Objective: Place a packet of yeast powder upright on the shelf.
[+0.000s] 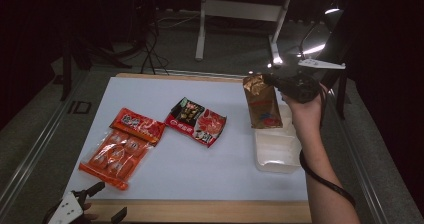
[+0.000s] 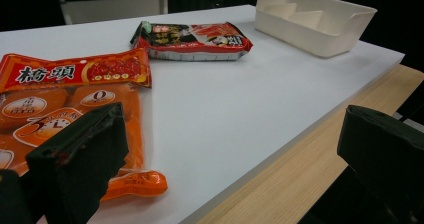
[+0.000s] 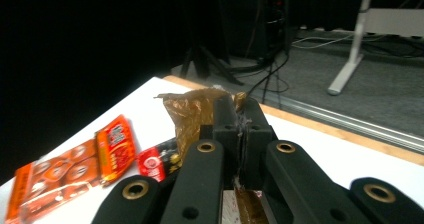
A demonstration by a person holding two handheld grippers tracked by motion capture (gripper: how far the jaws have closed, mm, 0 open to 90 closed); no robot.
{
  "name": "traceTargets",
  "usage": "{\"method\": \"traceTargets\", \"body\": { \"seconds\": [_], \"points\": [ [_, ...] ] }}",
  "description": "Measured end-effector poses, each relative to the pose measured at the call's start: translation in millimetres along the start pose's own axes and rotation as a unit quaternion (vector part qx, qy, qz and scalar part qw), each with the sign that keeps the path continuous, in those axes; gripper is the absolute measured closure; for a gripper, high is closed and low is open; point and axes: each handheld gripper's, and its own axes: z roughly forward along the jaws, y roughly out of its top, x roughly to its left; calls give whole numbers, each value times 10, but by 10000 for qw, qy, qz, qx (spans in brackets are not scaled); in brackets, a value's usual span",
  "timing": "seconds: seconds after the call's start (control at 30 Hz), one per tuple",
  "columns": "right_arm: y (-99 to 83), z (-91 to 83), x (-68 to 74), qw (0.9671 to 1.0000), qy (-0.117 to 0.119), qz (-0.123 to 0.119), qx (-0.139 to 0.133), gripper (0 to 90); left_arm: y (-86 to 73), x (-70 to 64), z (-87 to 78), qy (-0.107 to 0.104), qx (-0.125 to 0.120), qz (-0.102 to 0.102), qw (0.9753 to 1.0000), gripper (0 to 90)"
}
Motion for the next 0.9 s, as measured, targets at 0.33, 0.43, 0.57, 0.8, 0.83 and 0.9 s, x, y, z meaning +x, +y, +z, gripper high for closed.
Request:
{"method": "traceTargets", "body": {
  "seconds": [0.33, 0.43, 0.57, 0.8, 0.83, 0.9],
  "points": [
    [100, -6, -346, 9995, -283, 96, -122, 886, -37, -41, -84, 101, 50, -29, 9999, 3],
    [94, 23, -455, 9991, -366, 160, -112, 886, -49, -42, -117, 115, 14, -131, 9998, 3],
    [42, 87, -584, 9986, -435, 265, -116, 886, -60, -50, -145, 161, 1, -176, 9997, 3],
    [-42, 180, -788, 9979, -482, 326, -286, 884, -83, -98, -185, 201, 15, -195, 9996, 3],
    [-54, 193, -815, 9978, -449, 332, -350, 883, -86, -102, -193, 213, 20, -196, 9996, 3],
    [-79, 234, -850, 9980, -465, 253, -354, 882, -96, -112, -213, 245, 27, -197, 9995, 3]
  ]
}}
